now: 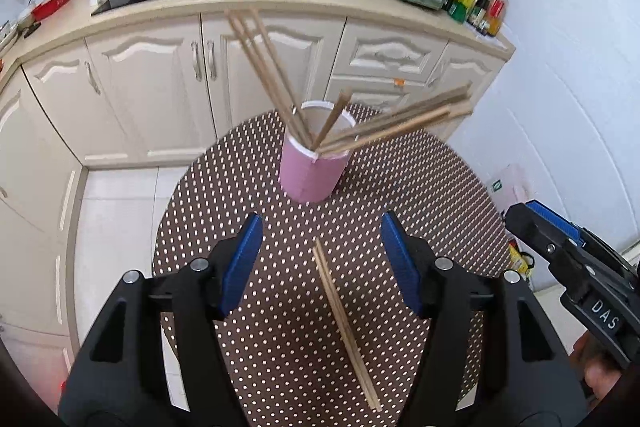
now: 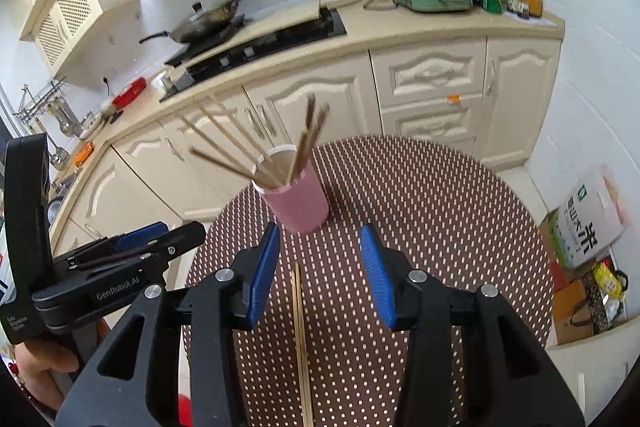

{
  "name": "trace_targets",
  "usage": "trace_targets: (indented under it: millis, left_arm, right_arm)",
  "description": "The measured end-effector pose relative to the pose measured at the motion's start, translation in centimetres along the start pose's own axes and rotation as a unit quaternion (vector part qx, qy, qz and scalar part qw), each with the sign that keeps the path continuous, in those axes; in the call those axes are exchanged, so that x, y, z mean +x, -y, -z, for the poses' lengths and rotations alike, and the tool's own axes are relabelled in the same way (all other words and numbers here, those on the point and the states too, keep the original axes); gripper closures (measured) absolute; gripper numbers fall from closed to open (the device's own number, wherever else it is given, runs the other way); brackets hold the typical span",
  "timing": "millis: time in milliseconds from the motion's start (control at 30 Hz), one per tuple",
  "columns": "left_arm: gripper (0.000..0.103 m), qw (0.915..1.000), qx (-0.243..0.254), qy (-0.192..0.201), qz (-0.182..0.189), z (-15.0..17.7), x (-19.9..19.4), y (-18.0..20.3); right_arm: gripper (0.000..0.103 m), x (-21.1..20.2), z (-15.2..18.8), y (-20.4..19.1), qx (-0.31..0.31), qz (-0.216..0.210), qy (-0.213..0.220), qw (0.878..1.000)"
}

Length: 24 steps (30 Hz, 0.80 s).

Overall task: Organize utensils
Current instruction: 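Move both grippers back down to the last sticks on the table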

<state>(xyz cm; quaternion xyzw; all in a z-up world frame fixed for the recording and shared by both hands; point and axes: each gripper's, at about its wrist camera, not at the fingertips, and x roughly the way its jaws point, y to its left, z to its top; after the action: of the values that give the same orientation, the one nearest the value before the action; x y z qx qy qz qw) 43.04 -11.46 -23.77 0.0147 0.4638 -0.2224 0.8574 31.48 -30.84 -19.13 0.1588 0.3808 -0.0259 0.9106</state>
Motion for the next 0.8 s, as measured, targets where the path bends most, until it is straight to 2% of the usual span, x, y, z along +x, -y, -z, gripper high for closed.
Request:
trace_targets:
  millis: [433,667,800]
  left_arm:
    - [0.042,0.9954,-0.014,-0.093,-0.015,3.7,7.2,-0.8]
    - [0.042,0.9863,-0.011,-0.163,-0.019,6.5,12.2,-0.9]
    - [0.042,0.9822,-0.008,-0.185,-0.032,7.7,13.9,-1.0]
  right_arm:
    - [0.063,5.9,3.5,1.3,0.0,-0.005,-0.085,0.996]
    - [0.063,8.7,4.9,2.3,-0.001,-0.008,-0.127,0.992]
    - [0.063,9.9,5.4,2.8,-0.003,-0.012,-0.145,0.989]
